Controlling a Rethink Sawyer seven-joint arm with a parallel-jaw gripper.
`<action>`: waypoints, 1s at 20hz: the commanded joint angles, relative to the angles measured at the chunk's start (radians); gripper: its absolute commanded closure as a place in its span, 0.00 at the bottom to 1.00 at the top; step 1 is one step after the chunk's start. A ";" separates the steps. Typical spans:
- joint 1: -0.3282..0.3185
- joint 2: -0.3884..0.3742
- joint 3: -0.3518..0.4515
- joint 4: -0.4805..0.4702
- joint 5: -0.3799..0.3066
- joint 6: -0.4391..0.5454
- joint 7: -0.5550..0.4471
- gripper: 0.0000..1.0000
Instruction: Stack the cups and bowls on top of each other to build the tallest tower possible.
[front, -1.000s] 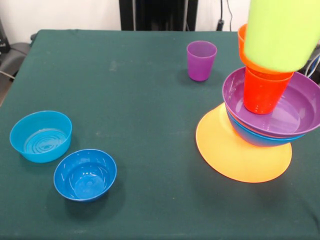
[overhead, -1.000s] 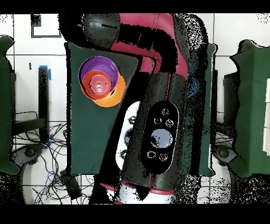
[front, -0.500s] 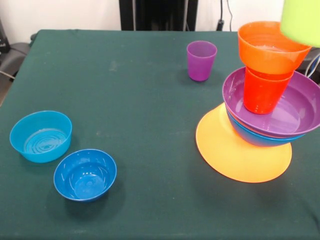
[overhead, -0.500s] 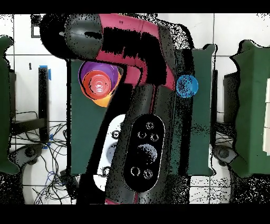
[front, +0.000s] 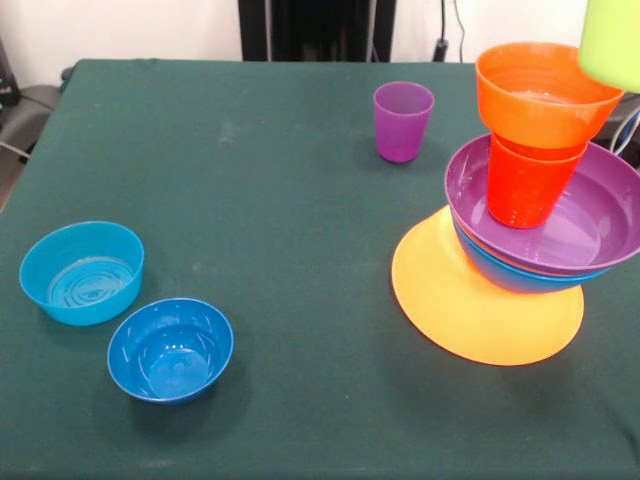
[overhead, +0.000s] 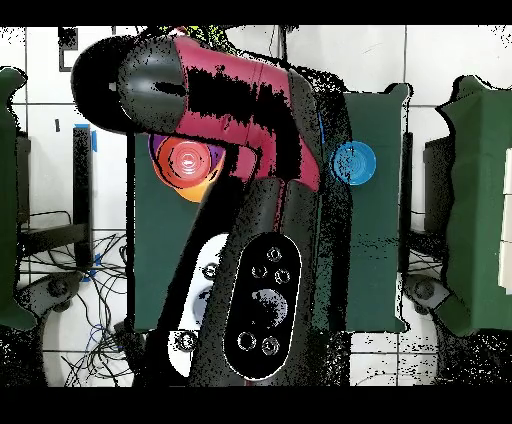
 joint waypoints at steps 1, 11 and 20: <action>0.012 0.019 0.036 0.194 -0.007 -0.057 0.182 1.00; 0.024 -0.014 0.039 0.282 -0.005 -0.104 0.155 1.00; 0.057 -0.022 0.020 0.298 0.014 -0.088 0.200 1.00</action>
